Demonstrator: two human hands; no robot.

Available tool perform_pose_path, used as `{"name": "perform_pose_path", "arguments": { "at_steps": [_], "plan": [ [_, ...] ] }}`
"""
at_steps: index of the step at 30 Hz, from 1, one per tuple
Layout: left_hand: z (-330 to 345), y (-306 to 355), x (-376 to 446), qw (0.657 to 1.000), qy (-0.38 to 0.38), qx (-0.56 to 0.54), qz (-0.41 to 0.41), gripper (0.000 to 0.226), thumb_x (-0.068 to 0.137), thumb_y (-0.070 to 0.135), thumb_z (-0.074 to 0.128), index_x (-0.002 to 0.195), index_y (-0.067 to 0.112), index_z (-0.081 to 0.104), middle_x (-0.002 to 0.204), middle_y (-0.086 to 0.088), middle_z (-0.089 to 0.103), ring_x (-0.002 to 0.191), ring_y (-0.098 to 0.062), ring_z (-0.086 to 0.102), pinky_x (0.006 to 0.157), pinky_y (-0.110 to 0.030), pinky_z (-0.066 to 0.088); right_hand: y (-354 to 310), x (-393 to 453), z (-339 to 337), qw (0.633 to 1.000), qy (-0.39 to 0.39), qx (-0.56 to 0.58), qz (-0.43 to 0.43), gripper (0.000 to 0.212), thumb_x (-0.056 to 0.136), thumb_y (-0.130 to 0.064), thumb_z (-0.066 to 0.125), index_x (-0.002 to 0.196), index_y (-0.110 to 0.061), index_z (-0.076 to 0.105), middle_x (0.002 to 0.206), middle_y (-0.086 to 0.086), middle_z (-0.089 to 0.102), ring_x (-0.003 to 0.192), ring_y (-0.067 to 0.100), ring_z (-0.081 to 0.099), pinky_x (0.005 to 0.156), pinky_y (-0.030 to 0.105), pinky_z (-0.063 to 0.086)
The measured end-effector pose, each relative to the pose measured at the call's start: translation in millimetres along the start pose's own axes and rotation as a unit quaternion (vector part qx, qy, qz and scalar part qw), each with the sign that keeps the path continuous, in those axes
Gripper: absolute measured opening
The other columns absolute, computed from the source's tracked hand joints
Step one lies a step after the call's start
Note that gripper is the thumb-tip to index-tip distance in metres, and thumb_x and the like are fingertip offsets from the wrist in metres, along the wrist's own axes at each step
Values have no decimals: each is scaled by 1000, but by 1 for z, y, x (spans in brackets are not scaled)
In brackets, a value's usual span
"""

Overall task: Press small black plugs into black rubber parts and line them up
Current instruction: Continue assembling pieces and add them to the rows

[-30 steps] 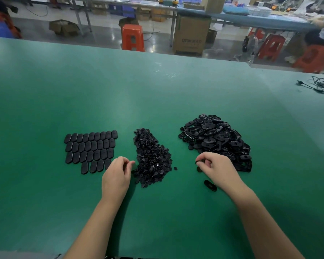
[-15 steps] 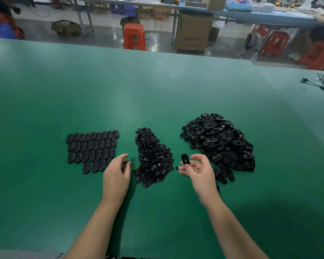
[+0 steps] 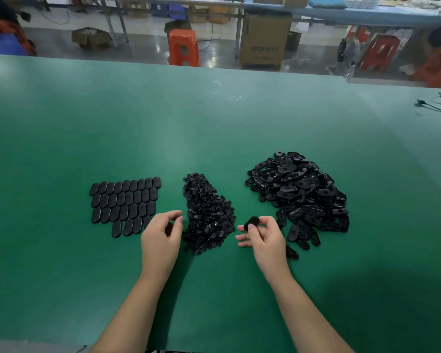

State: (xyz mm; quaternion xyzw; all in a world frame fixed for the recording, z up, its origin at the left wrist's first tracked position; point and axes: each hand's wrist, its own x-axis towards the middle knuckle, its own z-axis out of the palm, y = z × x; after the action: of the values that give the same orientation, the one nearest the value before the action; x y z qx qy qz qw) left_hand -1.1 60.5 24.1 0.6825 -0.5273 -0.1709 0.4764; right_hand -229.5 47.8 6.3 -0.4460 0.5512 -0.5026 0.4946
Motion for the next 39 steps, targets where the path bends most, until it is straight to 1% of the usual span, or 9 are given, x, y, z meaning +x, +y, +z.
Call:
{"name": "perform_pose_path", "arguments": {
  "at_steps": [4,8,12,19,22,28,31,35,39],
  "plan": [
    [15,22,-1,973,-26,-193,-121,20,95,8,65,97,25,75,63,4,65,54,-9,57,55,-18,48,0,-3,0,1000,-7,-22,-15,25,102,-12,53,120,-30,57,90,3,79,81,23,75,74,35,62],
    [28,39,-3,911,-53,-352,-209,24,94,-1,64,110,16,71,74,-7,69,52,-11,53,50,-23,50,-1,-4,1,1000,-1,-17,-22,22,104,-10,51,113,-29,52,94,1,78,77,24,74,69,32,60],
    [35,46,-6,880,-87,-387,-262,12,94,-2,64,99,5,72,87,-12,76,51,-12,57,50,-25,53,-3,-5,2,1000,8,-10,-22,17,106,-10,45,107,-25,40,100,-5,77,73,25,74,66,34,61],
    [48,59,-11,866,-123,-376,-306,13,91,-2,67,89,8,76,67,-5,63,49,-9,51,46,-22,46,-3,-6,1,999,6,-36,-38,15,106,-12,47,107,-25,40,90,3,77,66,25,70,63,35,57],
    [54,67,-14,871,-142,-359,-305,14,91,-2,66,89,8,76,64,-3,63,50,-9,52,47,-22,46,-3,-5,1,998,2,-48,-41,16,105,-13,50,106,-27,42,84,4,76,64,24,69,63,39,57],
    [67,78,-22,925,-186,-245,-223,16,93,3,65,87,16,74,73,1,72,63,-6,62,51,-20,47,-3,-6,0,998,-2,-51,-35,36,104,-8,48,97,-44,44,78,-1,73,62,19,64,65,42,55],
    [71,82,-23,949,-208,-180,-157,17,93,10,66,85,23,74,76,7,73,67,-4,65,58,-19,49,-1,-6,0,997,1,-74,-39,29,105,-9,46,102,-38,47,67,-2,61,63,12,56,66,42,46],
    [75,84,-21,962,-199,-139,-125,18,93,13,66,86,27,75,82,13,74,80,-2,67,76,-18,54,-1,-5,1,995,-2,-93,-43,21,106,-13,46,109,-34,50,78,-2,61,70,15,55,69,41,45],
    [73,81,-15,959,-218,-131,-123,20,93,12,66,84,29,74,81,15,73,80,0,66,73,-14,51,-3,-6,0,996,8,-81,-44,22,105,-14,50,102,-33,60,73,-11,64,69,9,59,67,34,49]
  ]
}}
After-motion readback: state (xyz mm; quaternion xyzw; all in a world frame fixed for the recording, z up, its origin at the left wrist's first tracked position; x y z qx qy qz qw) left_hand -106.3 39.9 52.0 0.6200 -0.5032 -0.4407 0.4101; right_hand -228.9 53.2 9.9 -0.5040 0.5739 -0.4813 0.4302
